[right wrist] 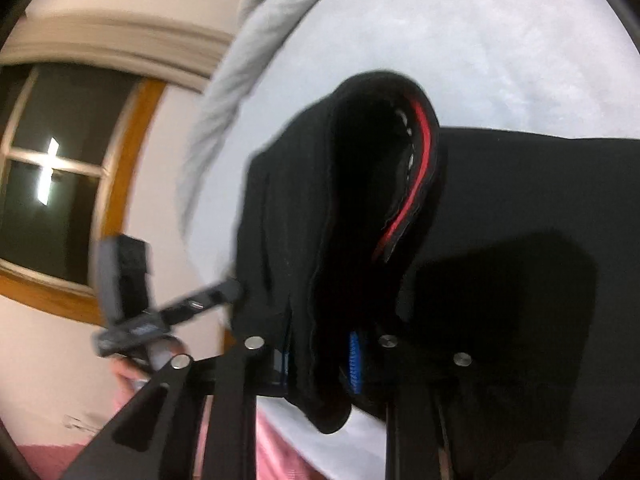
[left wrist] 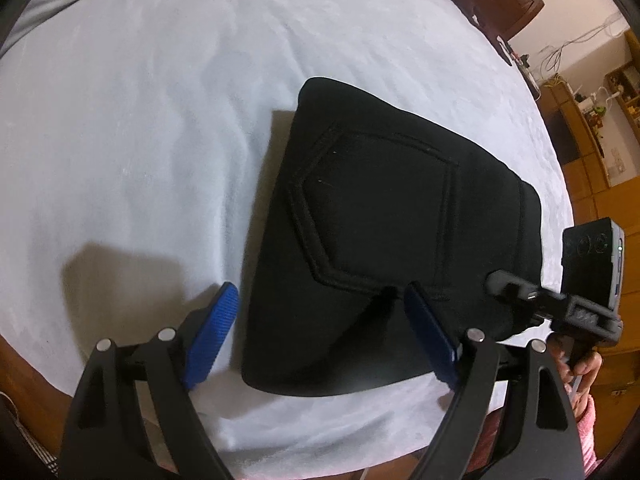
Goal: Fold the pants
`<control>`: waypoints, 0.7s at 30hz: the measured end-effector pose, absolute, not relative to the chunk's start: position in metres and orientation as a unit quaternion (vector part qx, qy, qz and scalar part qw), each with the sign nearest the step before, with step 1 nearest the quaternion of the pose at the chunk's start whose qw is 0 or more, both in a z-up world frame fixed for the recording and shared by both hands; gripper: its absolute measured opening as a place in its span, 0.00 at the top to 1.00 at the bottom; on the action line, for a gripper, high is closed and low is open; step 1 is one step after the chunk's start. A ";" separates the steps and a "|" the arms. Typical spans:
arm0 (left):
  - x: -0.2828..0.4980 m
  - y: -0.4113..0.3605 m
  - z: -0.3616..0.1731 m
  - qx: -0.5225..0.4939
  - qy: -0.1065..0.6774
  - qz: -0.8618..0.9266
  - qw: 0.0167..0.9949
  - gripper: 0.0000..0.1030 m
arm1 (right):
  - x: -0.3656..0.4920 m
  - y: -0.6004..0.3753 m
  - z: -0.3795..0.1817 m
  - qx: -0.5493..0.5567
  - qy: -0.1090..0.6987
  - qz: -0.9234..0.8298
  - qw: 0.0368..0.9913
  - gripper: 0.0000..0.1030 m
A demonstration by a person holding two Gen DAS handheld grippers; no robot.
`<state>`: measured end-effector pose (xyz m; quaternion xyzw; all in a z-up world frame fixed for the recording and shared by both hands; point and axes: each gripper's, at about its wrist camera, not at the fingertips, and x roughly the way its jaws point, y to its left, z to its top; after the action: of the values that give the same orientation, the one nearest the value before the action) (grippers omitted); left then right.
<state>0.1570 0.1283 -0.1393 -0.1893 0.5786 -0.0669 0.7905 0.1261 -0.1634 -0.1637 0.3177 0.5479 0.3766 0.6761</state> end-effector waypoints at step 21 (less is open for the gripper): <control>0.175 0.016 -0.126 -0.094 0.568 -0.123 0.808 0.17 | 0.104 -0.312 -0.130 0.311 0.529 0.246 0.750 0.82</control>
<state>0.1749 0.0163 -0.1259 -0.0943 0.5679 -0.1232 0.8083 0.1036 -0.3119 -0.1295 0.3113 0.5291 0.2456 0.7502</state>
